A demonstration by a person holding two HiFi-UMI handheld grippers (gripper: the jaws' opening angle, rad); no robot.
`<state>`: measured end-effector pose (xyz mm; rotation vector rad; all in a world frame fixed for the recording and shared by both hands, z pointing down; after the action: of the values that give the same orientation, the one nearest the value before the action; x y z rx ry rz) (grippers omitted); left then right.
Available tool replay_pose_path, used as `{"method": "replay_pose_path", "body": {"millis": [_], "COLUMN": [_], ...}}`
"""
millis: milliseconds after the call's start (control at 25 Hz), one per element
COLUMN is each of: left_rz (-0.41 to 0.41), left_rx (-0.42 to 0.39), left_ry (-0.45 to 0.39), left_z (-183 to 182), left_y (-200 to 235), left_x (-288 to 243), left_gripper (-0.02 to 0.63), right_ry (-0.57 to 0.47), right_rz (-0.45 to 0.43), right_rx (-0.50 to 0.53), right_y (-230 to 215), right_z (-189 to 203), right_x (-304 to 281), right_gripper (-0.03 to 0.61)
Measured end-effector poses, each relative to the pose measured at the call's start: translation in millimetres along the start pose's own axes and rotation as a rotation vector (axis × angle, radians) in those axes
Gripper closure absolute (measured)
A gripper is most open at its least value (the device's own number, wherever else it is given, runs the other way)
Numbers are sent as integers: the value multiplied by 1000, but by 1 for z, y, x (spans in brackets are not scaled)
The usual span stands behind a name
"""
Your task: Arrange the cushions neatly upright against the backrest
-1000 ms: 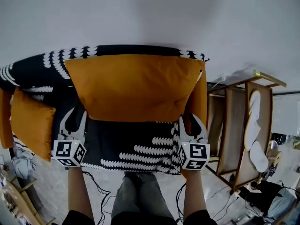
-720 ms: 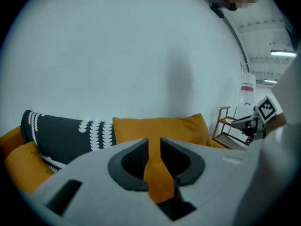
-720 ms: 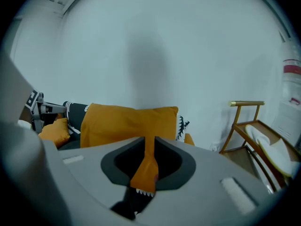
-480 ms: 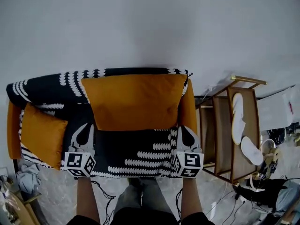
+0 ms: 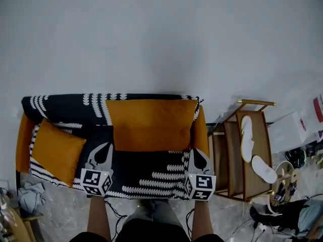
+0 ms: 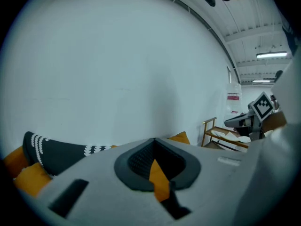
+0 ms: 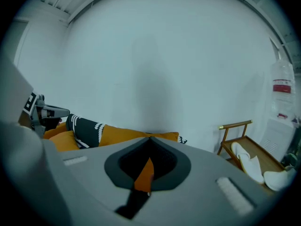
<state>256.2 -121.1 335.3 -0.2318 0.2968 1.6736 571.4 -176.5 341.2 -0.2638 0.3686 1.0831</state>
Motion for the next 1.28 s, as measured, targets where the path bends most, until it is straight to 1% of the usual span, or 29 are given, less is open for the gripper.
{"method": "replay_pose_path", "body": {"millis": [80, 200, 400, 520, 760, 880, 1000, 1120, 1280], "left_rz": [-5, -23, -58, -91, -184, -251, -338, -445, -599], "left_rx": [-11, -7, -9, -8, 4, 14, 35, 59, 104], "left_ry": [-24, -72, -144, -164, -183, -185, -198, -200, -197], "left_z": [-16, -40, -73, -80, -84, -82, -80, -72, -58], "left_y": [0, 2, 9, 18, 47, 63, 82, 102, 127], "left_x": [16, 45, 93, 120, 166, 186, 210, 240, 285], "left_gripper": [615, 615, 615, 615, 615, 615, 615, 615, 615], "right_ry": [-15, -43, -87, -107, -121, -128, -149, -162, -144], "right_rz": [-17, -53, -153, -217, -358, -447, -547, -656, -802], "right_rx": [19, 37, 74, 90, 139, 162, 211, 252, 302], "right_y": [13, 32, 71, 98, 163, 199, 240, 282, 339], "right_z": [-14, -34, -66, -78, -96, -105, -115, -126, -130], "right_x": [12, 26, 41, 44, 37, 27, 17, 8, -3], "right_gripper": [569, 569, 569, 569, 569, 569, 569, 569, 569]}}
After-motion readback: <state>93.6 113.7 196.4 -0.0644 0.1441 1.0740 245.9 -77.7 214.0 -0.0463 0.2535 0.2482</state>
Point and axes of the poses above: the fingertips, and each gripper's own axes: x backward along the fingers, y to its left, z out of its underside, the point moved 1 cm from there along x, backward along the fingers, and after that the axes turned 4 degrees about -z, right-handed, at the moved point
